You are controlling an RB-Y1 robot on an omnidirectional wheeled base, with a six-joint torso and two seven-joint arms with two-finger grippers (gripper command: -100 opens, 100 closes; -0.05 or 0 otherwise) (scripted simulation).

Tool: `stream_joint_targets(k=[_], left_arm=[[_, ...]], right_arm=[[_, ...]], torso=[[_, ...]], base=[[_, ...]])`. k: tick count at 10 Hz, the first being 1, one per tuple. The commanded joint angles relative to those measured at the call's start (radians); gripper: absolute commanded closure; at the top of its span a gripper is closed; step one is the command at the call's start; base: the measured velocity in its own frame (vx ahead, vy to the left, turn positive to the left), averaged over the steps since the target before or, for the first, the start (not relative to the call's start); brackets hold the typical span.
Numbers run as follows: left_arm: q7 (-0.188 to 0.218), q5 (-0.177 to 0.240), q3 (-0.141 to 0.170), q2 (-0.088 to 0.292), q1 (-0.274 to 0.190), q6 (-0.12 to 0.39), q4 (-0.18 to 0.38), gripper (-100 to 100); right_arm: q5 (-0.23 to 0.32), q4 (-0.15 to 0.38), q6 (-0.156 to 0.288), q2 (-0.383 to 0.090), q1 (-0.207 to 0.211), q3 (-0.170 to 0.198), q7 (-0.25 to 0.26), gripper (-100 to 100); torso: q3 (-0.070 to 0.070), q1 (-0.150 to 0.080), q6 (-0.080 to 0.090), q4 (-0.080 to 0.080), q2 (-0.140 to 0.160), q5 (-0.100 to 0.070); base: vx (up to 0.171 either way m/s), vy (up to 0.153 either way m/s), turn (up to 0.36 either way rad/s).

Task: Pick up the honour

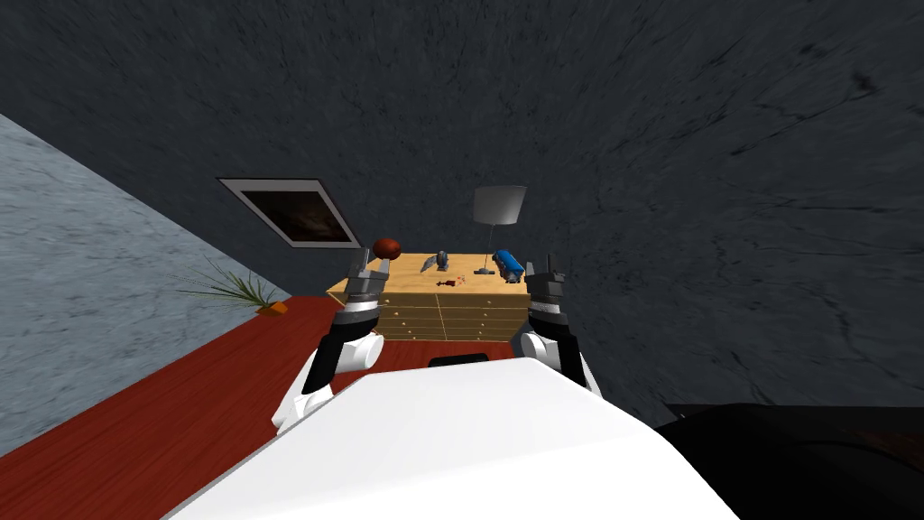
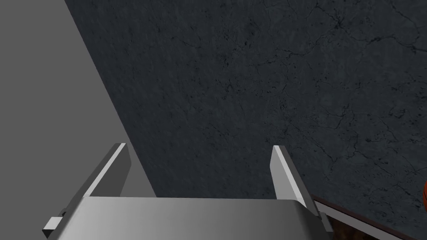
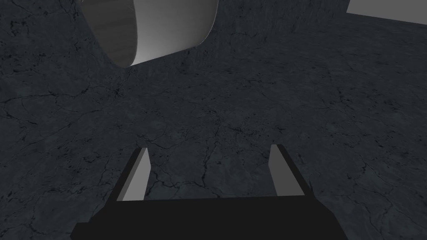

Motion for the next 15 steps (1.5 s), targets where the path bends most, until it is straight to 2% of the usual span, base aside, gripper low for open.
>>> stream_joint_targets(k=[1, 2, 3, 4, 5, 6, 8, 9, 10, 11, 12, 13, 14, 15], left_arm=[[0.017, 0.012, 0.001, 0.013, -0.011, 0.045, 0.003, -100], [0.045, 0.037, 0.0, 0.036, -0.034, 0.073, 0.009, -100], [0.045, 0.037, 0.0, 0.036, -0.034, 0.102, 0.009, -100], [0.076, 0.063, -0.001, 0.06, -0.057, 0.132, 0.015, -100], [0.076, 0.063, -0.001, 0.06, -0.057, 0.161, 0.015, -100], [0.107, 0.089, -0.002, 0.083, -0.082, 0.187, 0.022, -100], [0.107, 0.089, -0.002, 0.083, -0.082, 0.226, 0.022, -100], [0.139, 0.116, -0.003, 0.106, -0.107, 0.26, 0.029, -100], [0.139, 0.116, -0.003, 0.106, -0.107, 0.287, 0.029, -100], [0.172, 0.144, -0.004, 0.129, -0.132, 0.314, 0.036, -100], [0.172, 0.144, -0.004, 0.129, -0.132, 0.347, 0.036, -100], [0.172, 0.144, -0.004, 0.129, -0.132, 0.358, 0.036, -100], [0.205, 0.171, -0.005, 0.152, -0.158, 0.395, 0.045, -100], [0.205, 0.171, -0.005, 0.152, -0.158, 0.424, 0.045, -100]], right_arm=[[0.0, 0.0, 0.0, 0.0, 0.0, 0.0, 0.0, 0], [0.0, 0.0, 0.0, 0.0, 0.0, 0.0, 0.0, 0], [0.0, 0.0, 0.0, 0.0, 0.0, 0.0, 0.0, 0], [0.0, 0.0, 0.0, 0.0, 0.0, 0.0, 0.0, 0], [0.0, 0.0, 0.0, 0.0, 0.0, 0.0, 0.0, 0], [0.0, 0.0, 0.0, 0.0, 0.0, 0.0, 0.0, 0], [0.0, 0.0, 0.0, 0.0, 0.0, 0.0, 0.0, 0], [0.0, 0.0, 0.0, 0.0, 0.0, 0.0, 0.0, 0], [0.0, 0.0, 0.0, 0.0, 0.0, 0.0, 0.0, 0], [0.0, 0.0, 0.0, 0.0, 0.0, 0.0, 0.0, 0], [0.0, 0.0, 0.0, 0.0, 0.0, 0.0, 0.0, 0], [0.0, 0.0, 0.0, 0.0, 0.0, 0.0, 0.0, 0], [0.0, 0.0, 0.0, 0.0, 0.0, 0.0, 0.0, 0], [0.0, 0.0, 0.0, 0.0, 0.0, 0.0, 0.0, 0]], torso=[[0.0, 0.0, 0.0, 0.0, 0.0, 0.0], [0.0, 0.001, 0.0, 0.0, 0.0, 0.0], [0.0, 0.0, 0.0, 0.0, 0.0, 0.0], [0.0, 0.0, 0.0, 0.0, 0.001, 0.0], [0.0, -0.001, 0.0, 0.0, 0.0, 0.0], [0.0, 0.0, 0.0, 0.0, 0.0, 0.0], [0.0, 0.0, 0.0, 0.0, 0.0, 0.0], [0.0, 0.001, 0.0, 0.0, 0.001, 0.0], [0.0, 0.001, 0.0, 0.0, 0.0, 0.0], [0.0, 0.001, 0.0, 0.0, 0.0, 0.0], [0.0, 0.0, 0.0, 0.0, 0.0, 0.0], [0.0, 0.0, 0.0, 0.0, 0.0, 0.0], [0.0, 0.001, 0.0, 0.0, 0.0, 0.0], [0.0, 0.0, 0.0, 0.0, 0.0, 0.0]], base=[[0.003, -0.035, 0.016], [-0.002, -0.046, 0.022], [0.0, -0.041, 0.014], [0.008, -0.057, 0.022], [0.01, -0.046, 0.021], [0.011, -0.052, 0.024], [0.001, -0.03, 0.006], [0.0, -0.033, 0.02], [0.004, -0.035, 0.016], [0.01, -0.053, 0.023], [0.011, -0.05, 0.014], [0.003, -0.022, -0.001], [0.002, -0.043, 0.015], [0.003, -0.045, 0.012]])
